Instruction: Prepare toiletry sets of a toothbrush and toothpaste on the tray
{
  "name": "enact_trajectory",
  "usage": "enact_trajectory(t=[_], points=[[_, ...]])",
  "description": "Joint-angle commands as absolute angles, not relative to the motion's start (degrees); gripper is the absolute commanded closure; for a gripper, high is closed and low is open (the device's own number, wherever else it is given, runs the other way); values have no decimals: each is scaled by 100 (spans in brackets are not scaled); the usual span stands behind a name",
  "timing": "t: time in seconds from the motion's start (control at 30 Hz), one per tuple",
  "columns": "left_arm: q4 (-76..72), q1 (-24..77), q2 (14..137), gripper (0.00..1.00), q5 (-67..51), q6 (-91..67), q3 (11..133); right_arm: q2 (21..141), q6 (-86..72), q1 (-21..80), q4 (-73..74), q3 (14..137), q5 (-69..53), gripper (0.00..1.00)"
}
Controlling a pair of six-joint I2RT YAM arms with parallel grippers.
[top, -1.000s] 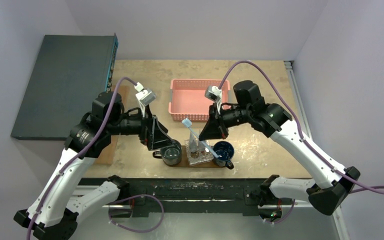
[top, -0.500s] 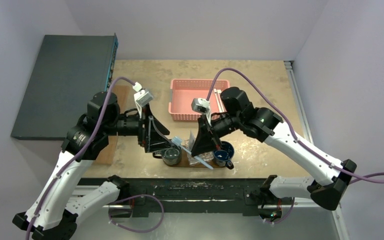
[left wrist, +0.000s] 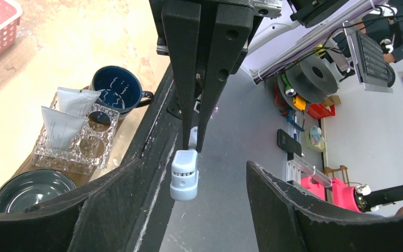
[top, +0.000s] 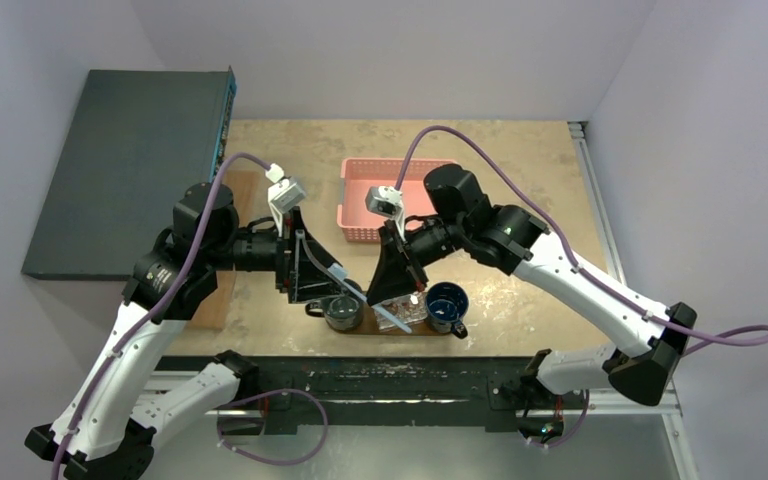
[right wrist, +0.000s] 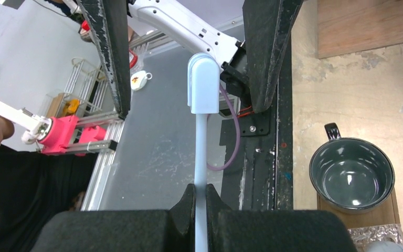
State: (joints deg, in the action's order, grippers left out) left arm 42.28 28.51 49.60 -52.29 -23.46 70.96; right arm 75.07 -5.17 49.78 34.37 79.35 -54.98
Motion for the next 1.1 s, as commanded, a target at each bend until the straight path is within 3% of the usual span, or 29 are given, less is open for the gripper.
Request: enact_trajectory(t=[0.0, 0.17, 0.6, 0.83, 0.97, 1.07], points=[[4155, 2821, 4948, 30, -5335, -2243, 7216, 7513, -591, 5027, 3260, 8205, -5458, 100], [4227, 2821, 4926, 37, -5294, -2158, 7220, 7563, -598, 5069, 3286, 8243, -5425, 100], [4315, 2821, 4961, 68, -5291, -2067, 7234, 7585, -637, 5111, 3288, 8244, -5358, 100], [4356, 2821, 4914, 99, -5191, -2031, 7172, 7538, -663, 5115, 3271, 8167, -5238, 100], [4433, 2821, 4864, 100, -5067, -2038, 7159, 7450, -685, 5115, 3222, 8083, -5105, 99], [4505, 2821, 4745, 100, -4863, -2064, 7133, 7354, -708, 5115, 3206, 8013, -4922, 89]])
